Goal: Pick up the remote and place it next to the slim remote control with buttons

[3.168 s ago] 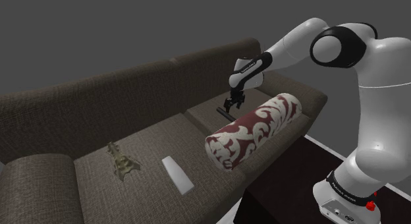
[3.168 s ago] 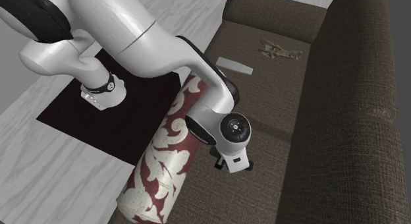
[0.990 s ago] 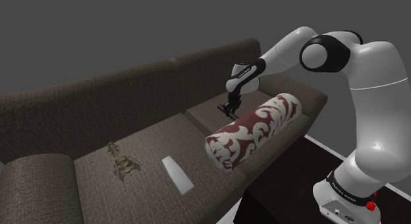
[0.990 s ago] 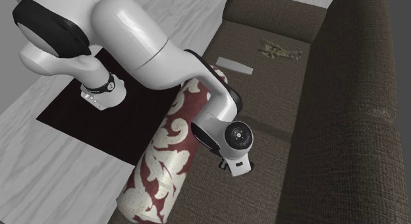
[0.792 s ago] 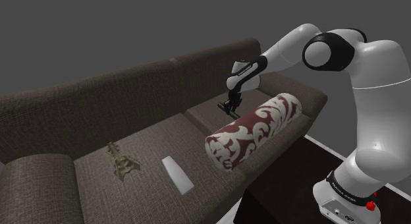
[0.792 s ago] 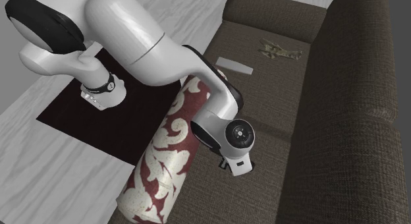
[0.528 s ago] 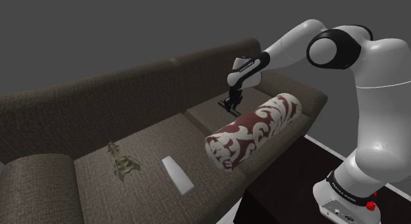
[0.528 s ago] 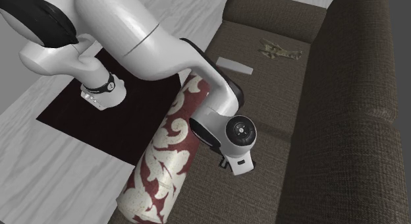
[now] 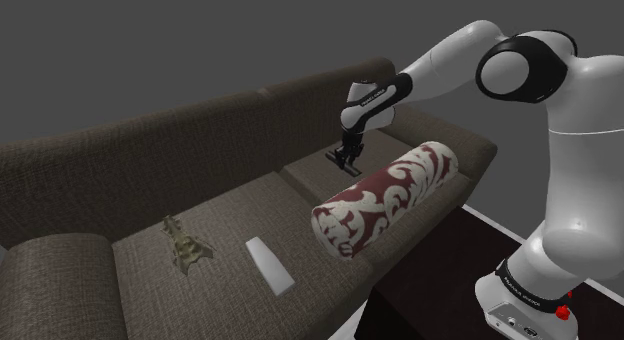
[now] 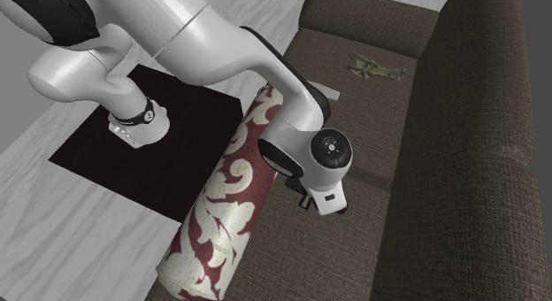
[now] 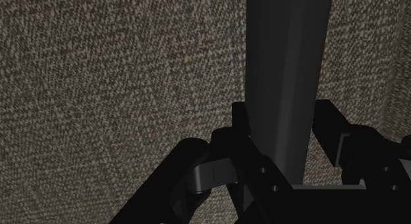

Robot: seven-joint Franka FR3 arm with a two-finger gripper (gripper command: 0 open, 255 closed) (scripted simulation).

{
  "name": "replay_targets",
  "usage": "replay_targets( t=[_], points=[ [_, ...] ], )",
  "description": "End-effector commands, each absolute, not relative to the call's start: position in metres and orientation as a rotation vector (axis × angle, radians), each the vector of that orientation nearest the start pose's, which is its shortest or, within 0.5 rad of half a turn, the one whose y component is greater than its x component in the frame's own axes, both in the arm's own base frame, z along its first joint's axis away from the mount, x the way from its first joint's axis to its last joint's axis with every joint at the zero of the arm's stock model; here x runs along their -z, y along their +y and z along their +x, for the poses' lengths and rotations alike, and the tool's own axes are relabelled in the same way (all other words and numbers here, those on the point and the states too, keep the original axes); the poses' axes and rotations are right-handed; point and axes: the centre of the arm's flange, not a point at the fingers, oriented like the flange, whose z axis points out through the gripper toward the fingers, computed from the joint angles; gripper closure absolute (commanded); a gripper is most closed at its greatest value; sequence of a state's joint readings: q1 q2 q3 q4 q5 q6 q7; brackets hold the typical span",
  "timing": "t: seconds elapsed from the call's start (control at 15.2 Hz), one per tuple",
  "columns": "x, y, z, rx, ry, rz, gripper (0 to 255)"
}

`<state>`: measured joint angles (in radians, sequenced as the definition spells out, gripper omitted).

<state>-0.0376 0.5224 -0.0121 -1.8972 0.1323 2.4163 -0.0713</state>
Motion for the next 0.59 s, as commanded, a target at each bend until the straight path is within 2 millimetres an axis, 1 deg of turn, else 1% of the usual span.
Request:
replay_targets(
  t=[0.0,0.53],
  points=[
    [-0.225,-0.004,0.632,0.004,0.118,-3.058,255],
    [-0.226,0.101,0.622,0.004,0.118,-3.058,255]
  ],
)
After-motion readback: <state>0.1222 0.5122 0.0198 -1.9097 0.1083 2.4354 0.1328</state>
